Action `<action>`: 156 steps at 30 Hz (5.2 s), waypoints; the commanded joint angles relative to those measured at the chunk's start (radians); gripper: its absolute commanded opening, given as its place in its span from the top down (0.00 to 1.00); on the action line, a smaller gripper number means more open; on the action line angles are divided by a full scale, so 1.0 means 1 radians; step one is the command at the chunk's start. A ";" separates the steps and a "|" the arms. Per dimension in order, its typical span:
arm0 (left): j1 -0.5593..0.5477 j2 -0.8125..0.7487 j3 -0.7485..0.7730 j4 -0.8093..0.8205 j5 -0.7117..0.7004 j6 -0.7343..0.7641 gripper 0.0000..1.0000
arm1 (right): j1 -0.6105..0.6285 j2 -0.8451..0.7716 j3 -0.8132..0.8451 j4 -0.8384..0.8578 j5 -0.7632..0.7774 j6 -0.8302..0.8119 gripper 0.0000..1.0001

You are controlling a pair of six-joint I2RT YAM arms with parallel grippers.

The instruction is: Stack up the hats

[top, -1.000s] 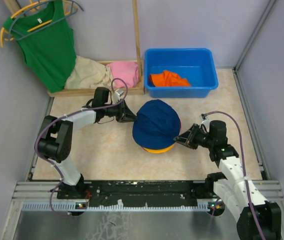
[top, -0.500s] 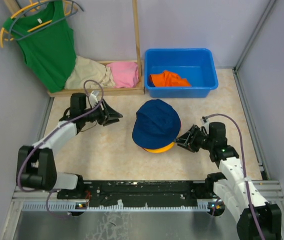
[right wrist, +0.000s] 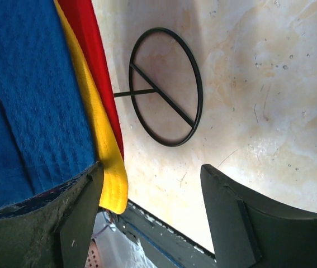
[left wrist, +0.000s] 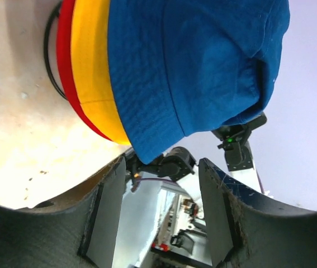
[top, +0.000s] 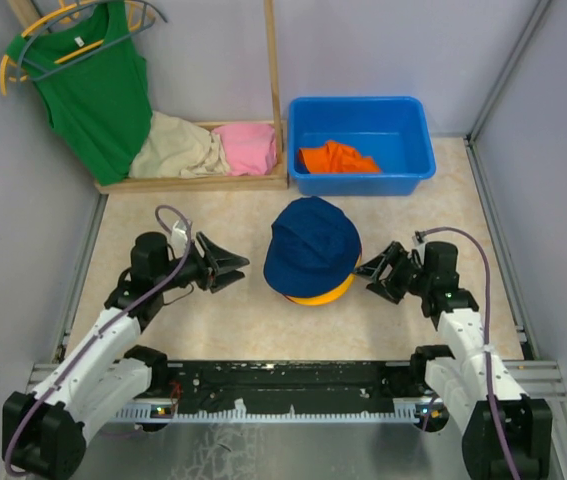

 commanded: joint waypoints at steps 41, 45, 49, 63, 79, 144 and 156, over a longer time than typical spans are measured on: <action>-0.469 0.111 -0.027 0.219 -0.631 -0.357 0.40 | -0.063 0.072 0.127 -0.024 0.072 -0.014 0.25; -0.477 0.148 -0.020 0.251 -0.645 -0.357 0.50 | -0.063 0.072 0.125 -0.026 0.082 -0.014 0.25; -0.483 0.161 -0.018 0.241 -0.666 -0.355 0.66 | -0.063 0.072 0.123 -0.032 0.094 -0.021 0.25; -0.360 0.204 -0.030 0.217 -0.536 -0.187 0.86 | -0.074 0.121 0.298 -0.117 0.242 -0.147 0.23; -0.154 0.507 0.224 0.163 -0.139 0.132 0.90 | -0.088 0.255 0.243 0.392 -0.172 0.101 0.40; -0.134 0.564 0.018 0.227 -0.098 0.159 0.97 | -0.046 0.410 0.127 0.458 -0.153 0.082 1.00; -0.131 0.480 0.129 0.111 -0.171 0.186 0.80 | -0.047 0.392 0.126 0.382 -0.136 -0.001 1.00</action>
